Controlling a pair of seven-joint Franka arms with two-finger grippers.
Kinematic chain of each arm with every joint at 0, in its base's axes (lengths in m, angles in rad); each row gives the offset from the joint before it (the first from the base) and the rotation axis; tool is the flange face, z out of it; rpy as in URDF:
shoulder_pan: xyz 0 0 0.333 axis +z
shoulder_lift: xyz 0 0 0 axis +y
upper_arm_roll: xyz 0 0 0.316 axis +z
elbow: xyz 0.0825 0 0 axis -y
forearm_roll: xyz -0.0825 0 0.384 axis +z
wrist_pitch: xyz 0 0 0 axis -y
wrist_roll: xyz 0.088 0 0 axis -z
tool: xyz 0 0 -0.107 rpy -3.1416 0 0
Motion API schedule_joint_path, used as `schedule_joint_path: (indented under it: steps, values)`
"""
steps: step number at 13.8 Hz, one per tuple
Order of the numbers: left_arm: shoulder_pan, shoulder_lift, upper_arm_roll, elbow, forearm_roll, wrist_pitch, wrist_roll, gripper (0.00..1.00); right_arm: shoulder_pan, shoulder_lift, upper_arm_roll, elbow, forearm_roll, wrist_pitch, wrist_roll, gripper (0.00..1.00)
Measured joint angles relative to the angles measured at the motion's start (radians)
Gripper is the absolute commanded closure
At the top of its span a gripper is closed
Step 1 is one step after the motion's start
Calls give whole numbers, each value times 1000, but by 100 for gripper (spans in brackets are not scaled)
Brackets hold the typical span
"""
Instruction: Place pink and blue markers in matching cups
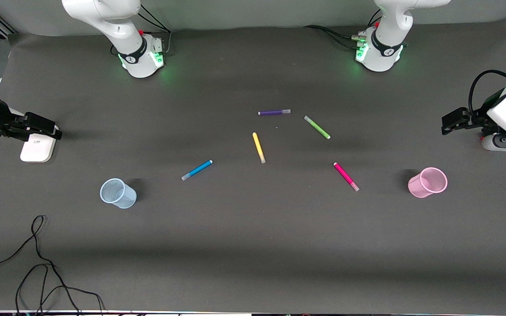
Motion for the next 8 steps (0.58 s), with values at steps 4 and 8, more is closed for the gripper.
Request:
schedule_joint_path:
  steps: [4, 8]
  values:
    - [2, 4, 2, 0, 0, -4, -9, 0, 10, 0, 8, 0, 1, -99, 98, 0]
    - [-6, 7, -6, -4, -2, -17, -190, 0, 120, 6, 41, -2, 9, -125, 530, 0]
